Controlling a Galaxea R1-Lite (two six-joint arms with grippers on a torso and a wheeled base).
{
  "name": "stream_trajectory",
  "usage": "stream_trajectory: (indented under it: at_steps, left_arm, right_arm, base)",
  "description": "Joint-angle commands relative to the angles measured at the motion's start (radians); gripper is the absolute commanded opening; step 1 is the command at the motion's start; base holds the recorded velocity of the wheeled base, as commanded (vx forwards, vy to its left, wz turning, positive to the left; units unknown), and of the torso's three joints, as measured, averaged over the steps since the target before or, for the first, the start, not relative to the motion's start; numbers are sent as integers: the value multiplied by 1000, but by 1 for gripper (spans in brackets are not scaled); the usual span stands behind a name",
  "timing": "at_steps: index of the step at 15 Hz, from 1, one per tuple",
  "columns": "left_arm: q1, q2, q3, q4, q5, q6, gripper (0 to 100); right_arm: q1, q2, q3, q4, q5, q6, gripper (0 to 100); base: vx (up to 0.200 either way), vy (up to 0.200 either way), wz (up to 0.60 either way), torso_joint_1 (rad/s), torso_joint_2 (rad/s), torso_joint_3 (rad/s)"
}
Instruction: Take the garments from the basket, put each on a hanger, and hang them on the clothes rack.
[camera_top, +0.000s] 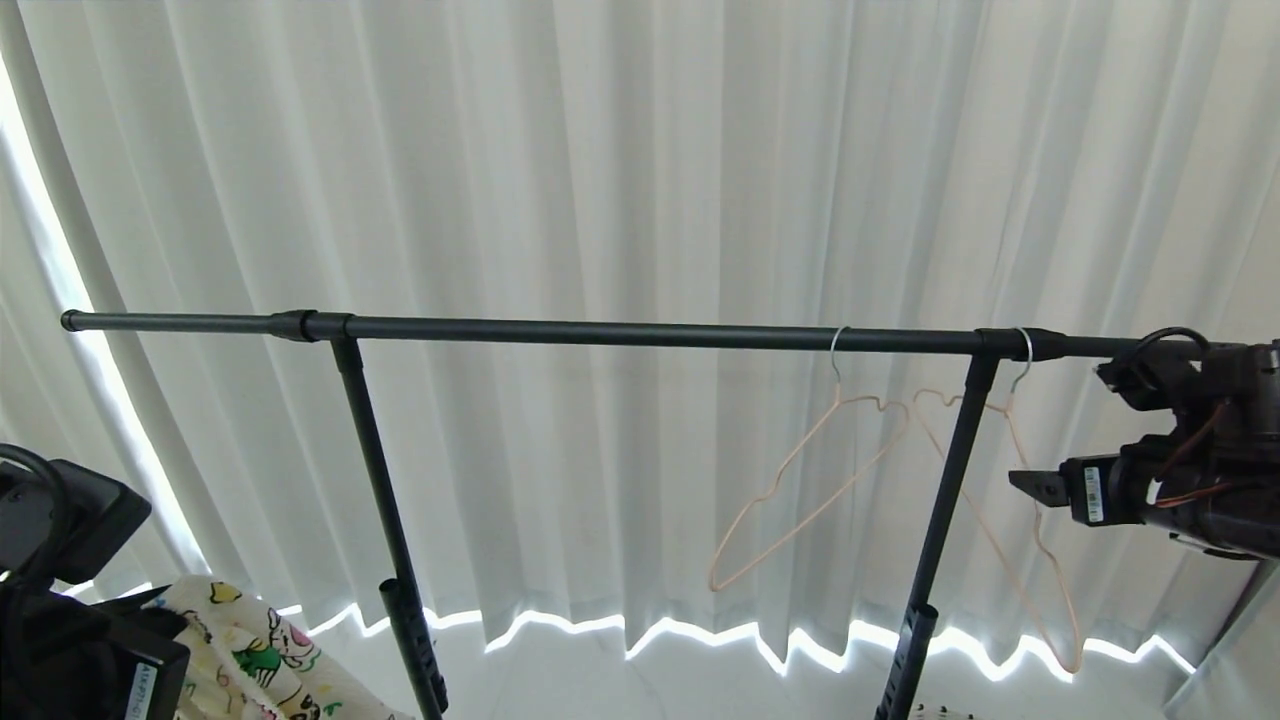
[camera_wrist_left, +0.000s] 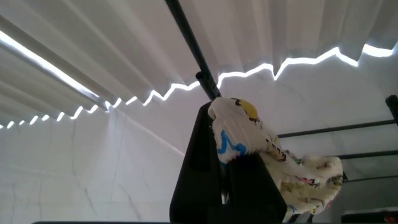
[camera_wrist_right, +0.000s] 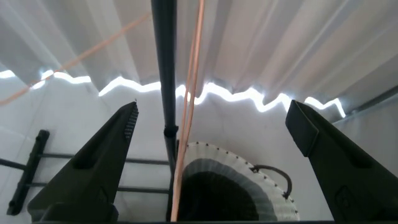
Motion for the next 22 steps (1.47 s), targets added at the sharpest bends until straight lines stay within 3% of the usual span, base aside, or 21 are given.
stream_trajectory:
  at_steps: [1,6,13,14,22]
  left_arm:
    - [14,4,0,-1,0,4,0]
    - [12,5,0,-1,-27,2,0]
    - [14,9,3,-1,-38,-4,0]
    - [14,9,4,-1,-38,-4,0]
    - [17,2,3,-1,-38,-4,0]
  right_arm:
    - [3,130,20,-49,1,0,100]
    - [4,281,20,-179,3,12,100]
    - [1,302,17,-191,3,32,100]
    - [1,301,17,-191,3,32,0]
    - [0,227,23,-191,-3,35,0]
  base:
    - [0,0,0,0,0,0]
    - [0,0,0,0,0,0]
    - [0,0,0,0,0,0]
    - [0,0,0,0,0,0]
    - [0,0,0,0,0,0]
